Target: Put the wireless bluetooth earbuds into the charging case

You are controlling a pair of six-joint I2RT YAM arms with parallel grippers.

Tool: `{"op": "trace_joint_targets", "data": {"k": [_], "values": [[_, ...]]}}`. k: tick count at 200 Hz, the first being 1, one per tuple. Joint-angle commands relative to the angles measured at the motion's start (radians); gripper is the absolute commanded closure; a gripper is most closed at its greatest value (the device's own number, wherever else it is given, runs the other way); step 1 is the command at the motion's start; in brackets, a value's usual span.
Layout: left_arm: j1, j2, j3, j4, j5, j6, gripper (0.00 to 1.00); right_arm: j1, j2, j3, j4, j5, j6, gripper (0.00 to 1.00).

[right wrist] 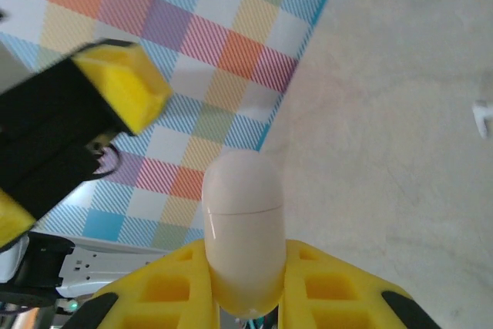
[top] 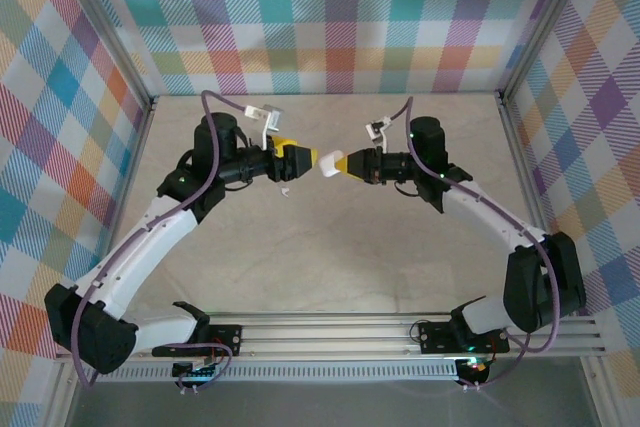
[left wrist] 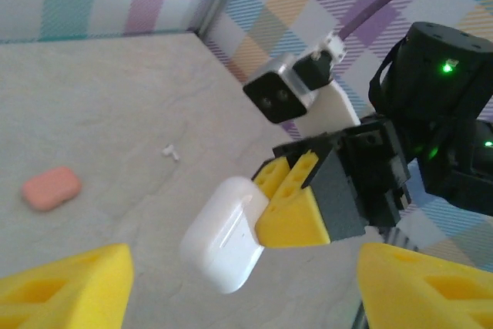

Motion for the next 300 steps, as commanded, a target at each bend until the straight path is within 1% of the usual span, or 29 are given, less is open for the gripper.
{"op": "trace_joint_targets", "data": {"k": [1, 28, 38, 51, 58, 68, 85, 122, 138, 157, 175, 183, 201, 219, 234, 240, 243, 249, 264, 270, 287, 300], "values": [[0.002, -0.008, -0.092, 0.242, 0.148, -0.263, 0.38, -0.001, -0.066, -0.040, 0.242, 0.026, 0.026, 1.00], [0.002, 0.029, -0.161, 0.492, 0.211, -0.425, 0.50, -0.001, -0.100, -0.057, 0.275, 0.043, 0.027, 1.00], [0.002, 0.042, -0.177, 0.547, 0.209, -0.458, 0.57, -0.001, -0.101, -0.053, 0.279, 0.034, 0.039, 1.00], [-0.003, 0.052, -0.201, 0.613, 0.194, -0.486, 0.62, 0.000, -0.101, -0.048, 0.287, 0.019, 0.059, 1.00], [-0.006, 0.059, -0.212, 0.645, 0.190, -0.501, 0.62, 0.000, -0.101, -0.047, 0.293, 0.016, 0.073, 1.00], [-0.013, 0.068, -0.217, 0.674, 0.184, -0.516, 0.54, 0.003, -0.099, -0.045, 0.298, 0.014, 0.081, 0.99], [-0.029, 0.084, -0.214, 0.698, 0.184, -0.519, 0.48, 0.006, -0.093, -0.043, 0.298, 0.005, 0.087, 0.99], [-0.062, 0.118, -0.195, 0.711, 0.185, -0.518, 0.48, 0.007, -0.088, -0.043, 0.322, 0.005, 0.113, 0.99], [-0.074, 0.138, -0.199, 0.756, 0.179, -0.535, 0.49, 0.005, -0.083, -0.029, 0.313, 0.009, 0.109, 0.99], [-0.084, 0.168, -0.200, 0.837, 0.183, -0.569, 0.56, 0.005, -0.073, -0.014, 0.310, 0.003, 0.111, 0.99], [-0.089, 0.199, -0.170, 0.851, 0.208, -0.581, 0.63, 0.006, -0.070, -0.010, 0.317, 0.003, 0.120, 0.98], [-0.090, 0.206, -0.158, 0.846, 0.219, -0.583, 0.68, 0.005, -0.070, -0.010, 0.313, 0.001, 0.119, 0.96], [-0.090, 0.192, -0.144, 0.777, 0.211, -0.547, 0.81, 0.005, -0.080, -0.012, 0.272, 0.009, 0.071, 0.95], [-0.090, 0.160, -0.141, 0.666, 0.166, -0.478, 1.00, 0.005, -0.096, -0.020, 0.210, 0.033, 0.014, 0.94], [-0.090, 0.131, -0.144, 0.612, 0.148, -0.428, 1.00, 0.005, -0.104, -0.023, 0.188, 0.041, -0.009, 0.93], [-0.090, 0.118, -0.145, 0.585, 0.139, -0.404, 1.00, 0.005, -0.107, -0.023, 0.175, 0.041, -0.019, 0.91], [-0.090, 0.113, -0.144, 0.568, 0.133, -0.390, 1.00, 0.005, -0.108, -0.021, 0.167, 0.043, -0.027, 0.88], [-0.090, 0.099, -0.142, 0.529, 0.121, -0.355, 1.00, 0.005, -0.113, -0.014, 0.141, 0.046, -0.041, 0.80], [-0.090, 0.062, -0.125, 0.401, 0.074, -0.256, 1.00, -0.002, -0.139, 0.012, 0.040, 0.055, -0.121, 0.55], [-0.090, 0.047, -0.117, 0.344, 0.049, -0.207, 1.00, -0.006, -0.157, 0.023, -0.004, 0.058, -0.164, 0.49], [-0.090, 0.009, -0.100, 0.230, 0.022, -0.086, 1.00, -0.016, -0.217, 0.055, -0.133, 0.063, -0.306, 0.39], [-0.089, -0.010, -0.084, 0.156, 0.020, 0.012, 1.00, -0.020, -0.258, 0.080, -0.222, 0.050, -0.421, 0.34]]}}
